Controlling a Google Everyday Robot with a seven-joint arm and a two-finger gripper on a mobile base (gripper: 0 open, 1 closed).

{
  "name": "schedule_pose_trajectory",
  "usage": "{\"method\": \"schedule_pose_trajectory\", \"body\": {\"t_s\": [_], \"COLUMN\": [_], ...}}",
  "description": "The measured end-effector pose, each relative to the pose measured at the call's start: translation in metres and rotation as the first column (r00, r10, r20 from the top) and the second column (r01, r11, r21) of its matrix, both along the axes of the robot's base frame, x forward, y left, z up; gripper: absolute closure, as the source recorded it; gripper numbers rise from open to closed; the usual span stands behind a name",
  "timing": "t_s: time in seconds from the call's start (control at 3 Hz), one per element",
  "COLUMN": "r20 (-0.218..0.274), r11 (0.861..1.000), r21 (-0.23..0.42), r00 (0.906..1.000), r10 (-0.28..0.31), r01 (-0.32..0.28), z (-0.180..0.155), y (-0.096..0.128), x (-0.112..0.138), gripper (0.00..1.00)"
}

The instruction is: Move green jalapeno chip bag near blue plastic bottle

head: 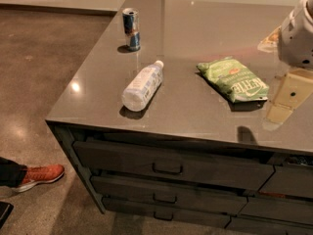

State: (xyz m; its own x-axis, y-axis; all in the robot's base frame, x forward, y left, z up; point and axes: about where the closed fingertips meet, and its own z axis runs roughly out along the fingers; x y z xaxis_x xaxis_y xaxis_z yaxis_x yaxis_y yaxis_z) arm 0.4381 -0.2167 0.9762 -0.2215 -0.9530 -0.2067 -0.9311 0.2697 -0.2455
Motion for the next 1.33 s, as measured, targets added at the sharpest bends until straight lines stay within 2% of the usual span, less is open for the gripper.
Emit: {"method": "schedule_pose_trajectory", "body": {"t_s": [0.33,1.0,1.33], "r20": [0.001,0.002,0.0], "r11": [1.0,0.997,0.99], "r21": [0.0,0.033,0.035], "r00": [1.0,0.9976,0.9907], "r10": [0.0,-0.07,-0.136], "r01": [0.0,0.07,0.136], "z": [0.0,-0.008,-0.023], "y": [0.0,0.0,-0.002], "x": [0.0,0.039,0.07], "gripper": [0.0,0.0,0.0]}}
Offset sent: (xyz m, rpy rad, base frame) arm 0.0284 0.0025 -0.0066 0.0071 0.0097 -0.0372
